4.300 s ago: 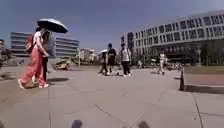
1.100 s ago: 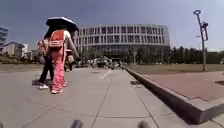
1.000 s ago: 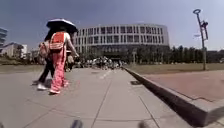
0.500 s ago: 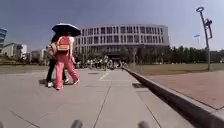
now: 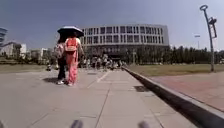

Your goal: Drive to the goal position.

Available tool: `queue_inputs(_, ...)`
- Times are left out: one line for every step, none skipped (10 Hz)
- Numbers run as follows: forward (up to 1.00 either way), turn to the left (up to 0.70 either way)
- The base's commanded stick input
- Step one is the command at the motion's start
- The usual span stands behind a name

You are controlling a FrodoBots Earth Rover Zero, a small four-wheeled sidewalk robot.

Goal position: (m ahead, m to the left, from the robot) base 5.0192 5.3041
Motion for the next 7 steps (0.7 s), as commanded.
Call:
queue_inputs(0.7,0.0)
queue_inputs(0.7,0.0)
queue_inputs(0.7,0.0)
queue_inputs(0.7,0.0)
queue_inputs(0.7,0.0)
queue_inputs(0.7,0.0)
queue_inputs(0.7,0.0)
